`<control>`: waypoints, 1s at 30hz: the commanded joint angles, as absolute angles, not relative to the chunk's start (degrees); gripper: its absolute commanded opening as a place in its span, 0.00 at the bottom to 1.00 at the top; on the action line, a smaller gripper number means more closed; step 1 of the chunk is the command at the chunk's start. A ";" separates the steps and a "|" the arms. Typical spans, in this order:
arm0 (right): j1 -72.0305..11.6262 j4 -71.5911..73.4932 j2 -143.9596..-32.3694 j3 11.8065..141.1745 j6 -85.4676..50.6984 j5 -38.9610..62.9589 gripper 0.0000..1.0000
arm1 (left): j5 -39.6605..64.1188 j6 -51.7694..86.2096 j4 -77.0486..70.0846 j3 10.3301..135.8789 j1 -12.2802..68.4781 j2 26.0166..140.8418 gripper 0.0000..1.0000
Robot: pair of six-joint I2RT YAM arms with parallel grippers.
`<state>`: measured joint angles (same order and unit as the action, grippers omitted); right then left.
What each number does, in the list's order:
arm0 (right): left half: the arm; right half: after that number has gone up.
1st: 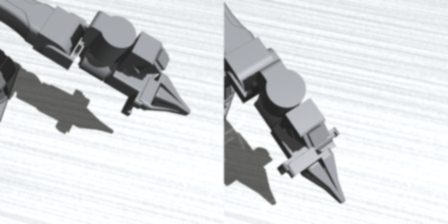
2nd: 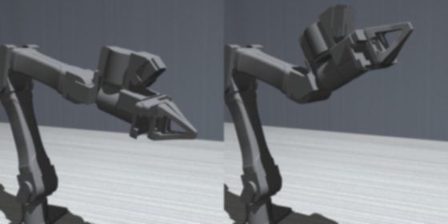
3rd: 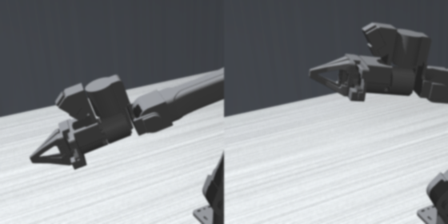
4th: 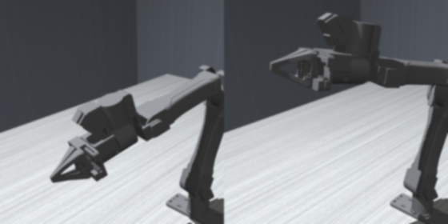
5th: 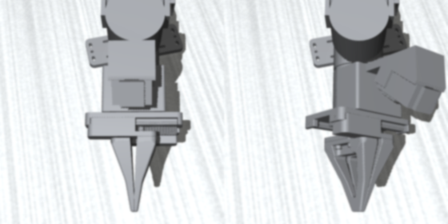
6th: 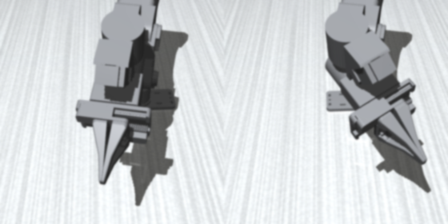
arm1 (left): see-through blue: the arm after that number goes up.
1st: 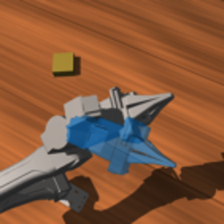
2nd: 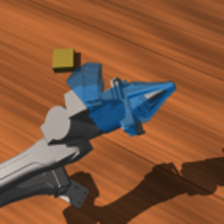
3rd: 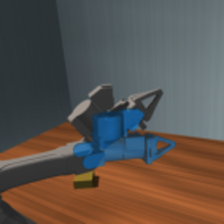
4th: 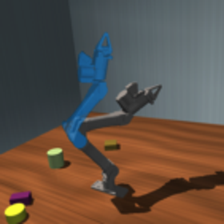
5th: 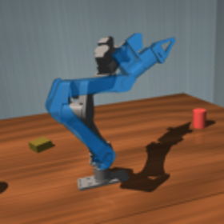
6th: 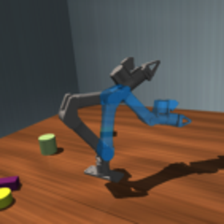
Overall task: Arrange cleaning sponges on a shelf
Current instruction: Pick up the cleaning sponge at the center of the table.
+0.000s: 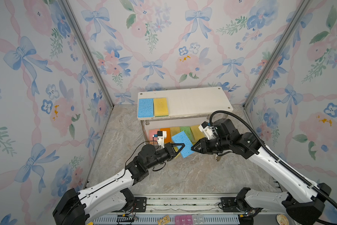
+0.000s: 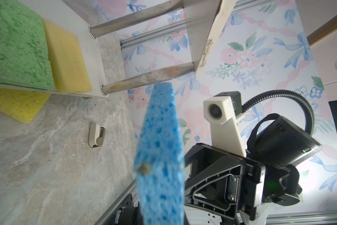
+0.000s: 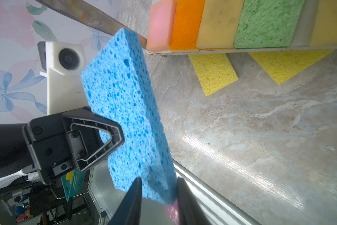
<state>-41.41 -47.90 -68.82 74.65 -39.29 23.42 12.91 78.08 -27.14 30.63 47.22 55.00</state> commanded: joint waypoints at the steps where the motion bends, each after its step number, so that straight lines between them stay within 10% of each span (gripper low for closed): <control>1: -41.84 -47.48 -69.46 74.49 -39.22 24.30 0.29 | 13.36 77.72 -28.03 30.55 46.99 54.58 0.01; 17: -41.88 -49.13 -69.65 75.40 -38.54 24.24 0.00 | 14.47 77.20 -28.39 31.37 46.77 56.03 0.03; 30: -40.24 -60.00 -64.59 83.05 -32.46 20.26 0.00 | 14.78 73.88 -20.45 28.21 41.80 45.87 0.98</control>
